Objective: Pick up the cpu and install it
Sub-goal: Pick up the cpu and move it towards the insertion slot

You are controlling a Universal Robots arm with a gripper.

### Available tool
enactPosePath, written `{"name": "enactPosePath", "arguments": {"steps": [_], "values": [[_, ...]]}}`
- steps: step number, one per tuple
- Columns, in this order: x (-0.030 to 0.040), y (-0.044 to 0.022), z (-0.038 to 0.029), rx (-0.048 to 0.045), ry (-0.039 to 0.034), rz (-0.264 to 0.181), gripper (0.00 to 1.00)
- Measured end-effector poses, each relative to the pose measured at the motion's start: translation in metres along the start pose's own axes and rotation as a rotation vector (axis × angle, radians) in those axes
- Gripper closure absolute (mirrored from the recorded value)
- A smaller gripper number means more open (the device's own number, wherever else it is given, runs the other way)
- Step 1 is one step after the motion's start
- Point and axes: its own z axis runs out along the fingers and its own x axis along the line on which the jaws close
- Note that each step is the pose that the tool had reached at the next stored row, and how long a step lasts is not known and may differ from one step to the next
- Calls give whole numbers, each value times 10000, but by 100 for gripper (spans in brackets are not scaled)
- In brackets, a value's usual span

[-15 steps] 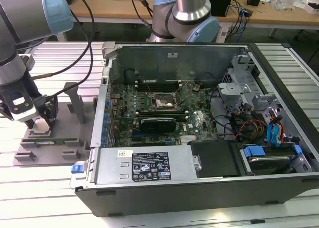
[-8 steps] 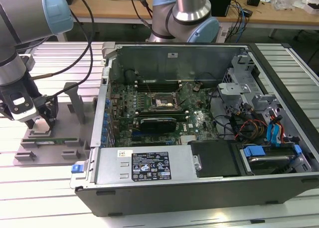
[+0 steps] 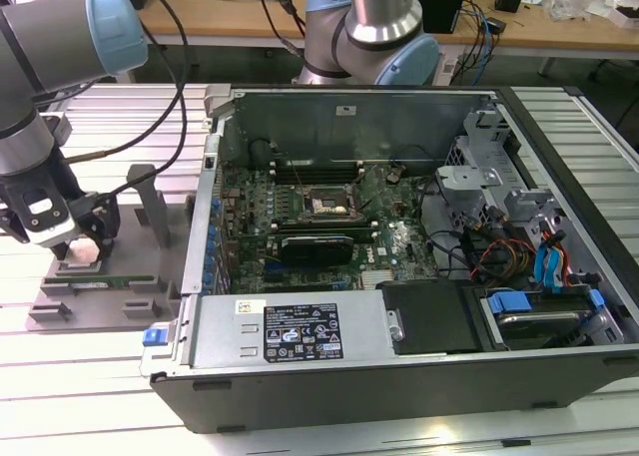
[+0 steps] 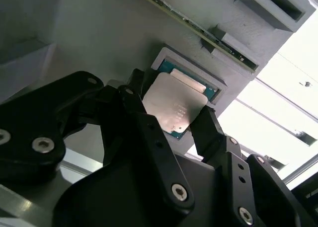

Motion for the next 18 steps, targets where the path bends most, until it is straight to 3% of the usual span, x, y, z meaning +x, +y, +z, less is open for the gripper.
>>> {"name": "enactPosePath", "arguments": {"steps": [3,6,14,18], "values": [[1,1,8,0,0,2,35],[51,2,10,-2,-2,11,35],[58,3,29,-2,-1,12,35],[61,3,29,-2,-1,12,45]]}}
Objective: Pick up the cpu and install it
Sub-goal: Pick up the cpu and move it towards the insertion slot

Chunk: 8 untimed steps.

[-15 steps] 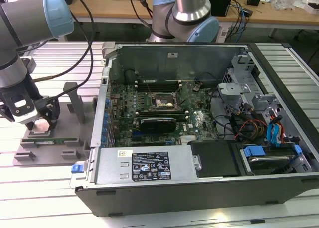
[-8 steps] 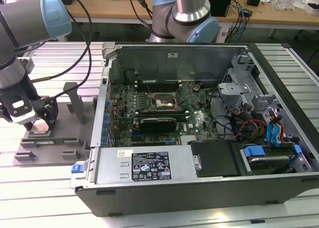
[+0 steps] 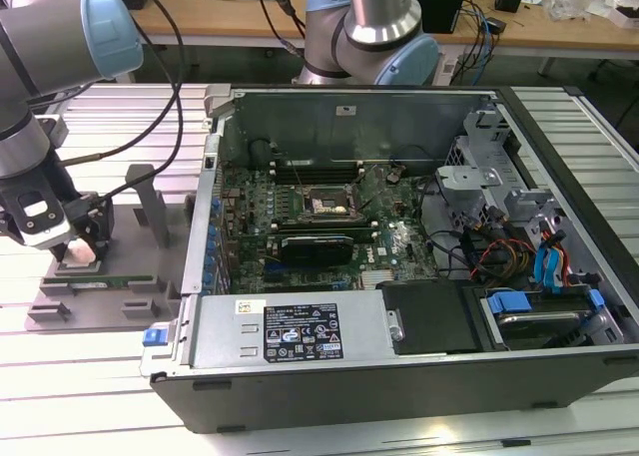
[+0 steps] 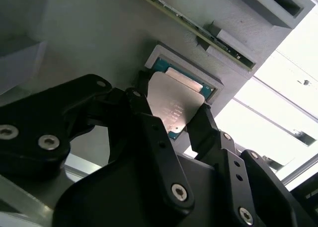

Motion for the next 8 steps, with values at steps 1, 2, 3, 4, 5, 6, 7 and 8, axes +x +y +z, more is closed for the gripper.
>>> {"name": "enactPosePath", "arguments": {"steps": [1,2,3,4,5,6,7,8], "values": [[1,0,0,0,0,0,45],[3,0,0,0,0,0,45],[3,0,0,0,0,1,45],[4,0,0,0,0,0,45],[5,0,0,0,0,0,45],[6,0,0,0,0,1,45],[8,0,0,0,0,0,45],[9,0,0,0,0,0,45]]}}
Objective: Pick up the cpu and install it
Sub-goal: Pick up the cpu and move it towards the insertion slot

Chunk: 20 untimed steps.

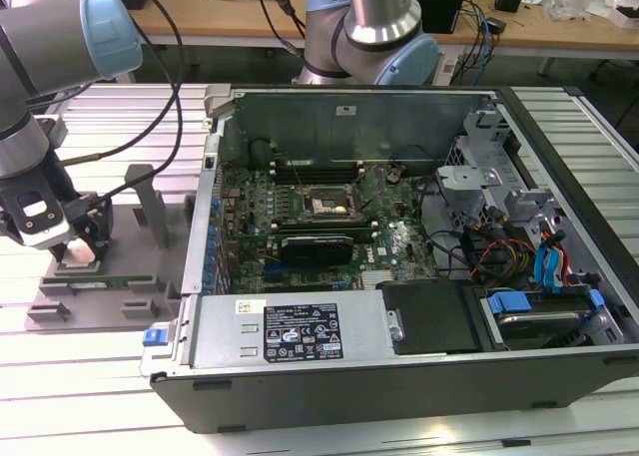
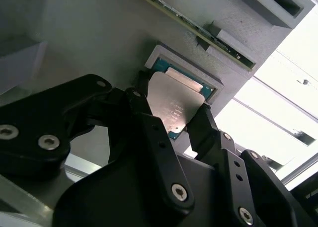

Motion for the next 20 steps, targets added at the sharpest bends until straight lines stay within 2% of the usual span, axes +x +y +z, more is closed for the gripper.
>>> {"name": "enactPosePath", "arguments": {"steps": [7,9,13,20], "values": [[5,0,-8,0,0,0,45],[3,-1,-68,-1,0,0,45],[1,-2,-145,0,-1,0,45],[0,-3,-205,-1,0,0,45]]}}
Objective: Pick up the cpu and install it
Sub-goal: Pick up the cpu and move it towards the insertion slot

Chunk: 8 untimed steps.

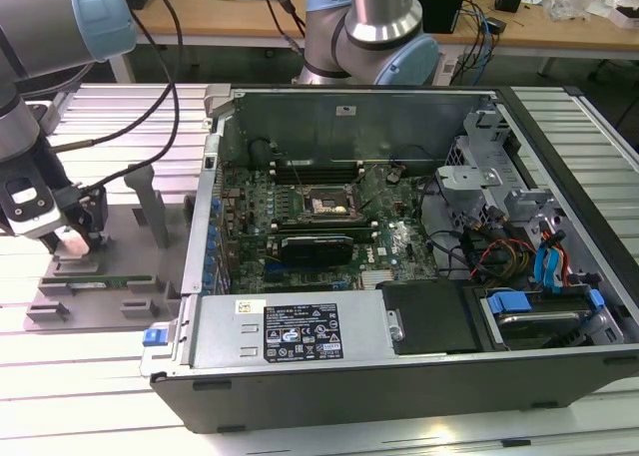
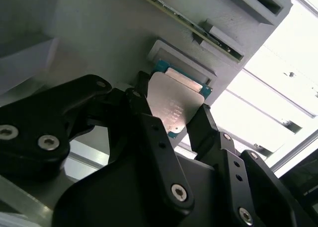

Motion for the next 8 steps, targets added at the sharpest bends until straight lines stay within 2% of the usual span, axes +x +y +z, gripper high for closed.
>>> {"name": "enactPosePath", "arguments": {"steps": [4,8], "values": [[-1,-1,-31,1,1,0,45],[-2,-2,-92,1,0,0,45]]}}
